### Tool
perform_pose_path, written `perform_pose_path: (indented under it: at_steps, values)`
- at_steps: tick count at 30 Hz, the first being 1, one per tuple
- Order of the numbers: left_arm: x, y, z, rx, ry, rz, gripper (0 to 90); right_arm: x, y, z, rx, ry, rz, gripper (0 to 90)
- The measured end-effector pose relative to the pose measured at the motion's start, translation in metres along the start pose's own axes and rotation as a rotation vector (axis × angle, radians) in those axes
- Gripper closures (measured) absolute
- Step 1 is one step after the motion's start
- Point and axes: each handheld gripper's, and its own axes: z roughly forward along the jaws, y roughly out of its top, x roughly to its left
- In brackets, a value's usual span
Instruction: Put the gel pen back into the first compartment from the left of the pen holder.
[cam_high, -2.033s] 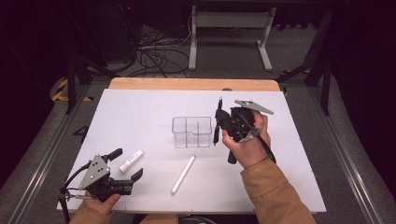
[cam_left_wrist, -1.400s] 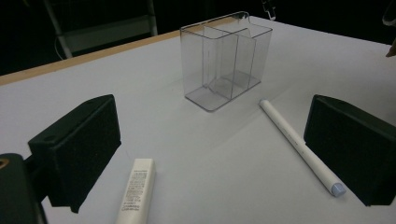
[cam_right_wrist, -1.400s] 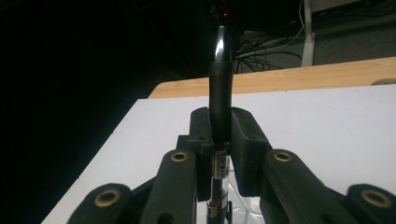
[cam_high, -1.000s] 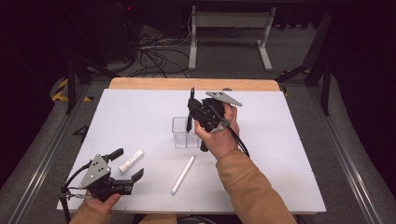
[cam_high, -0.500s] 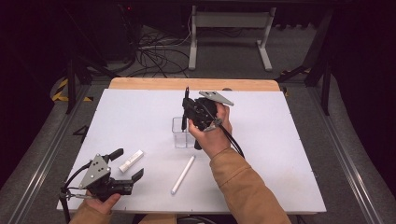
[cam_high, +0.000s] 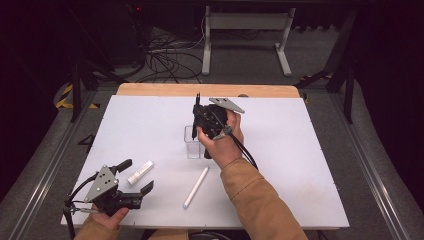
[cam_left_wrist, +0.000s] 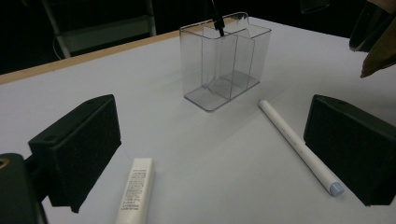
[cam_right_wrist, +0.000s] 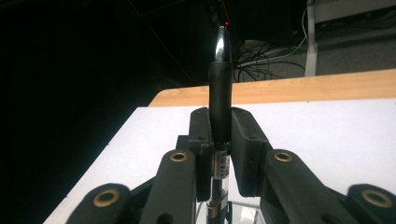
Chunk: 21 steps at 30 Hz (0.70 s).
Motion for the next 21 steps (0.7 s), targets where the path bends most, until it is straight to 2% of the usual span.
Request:
perform_pose_path:
  at_steps: [1, 3, 8, 14, 17, 21]
  values:
    - [0.000, 0.000, 0.000, 0.000, 0.000, 0.000, 4.5, 0.000, -0.001, 0.000, 0.009, 0.005, 0.010, 78.7]
    - [0.000, 0.000, 0.000, -0.001, 0.001, -0.002, 4.5, 0.001, -0.001, 0.001, 0.041, 0.038, 0.025, 68.4]
    - [0.000, 0.000, 0.000, 0.001, -0.002, -0.002, 4.6, 0.000, -0.002, -0.004, 0.054, 0.047, -0.014, 60.6]
    - [-0.001, 0.000, 0.001, 0.001, -0.001, -0.003, 4.5, -0.004, 0.002, -0.019, 0.018, 0.083, -0.050, 51.3]
    - [-0.002, 0.001, 0.002, 0.007, -0.003, -0.002, 4.5, -0.006, 0.006, -0.028, -0.015, 0.107, -0.091, 47.3]
    - [-0.003, 0.002, 0.004, 0.003, -0.003, 0.000, 4.5, -0.008, 0.010, -0.040, -0.045, 0.121, -0.116, 45.2]
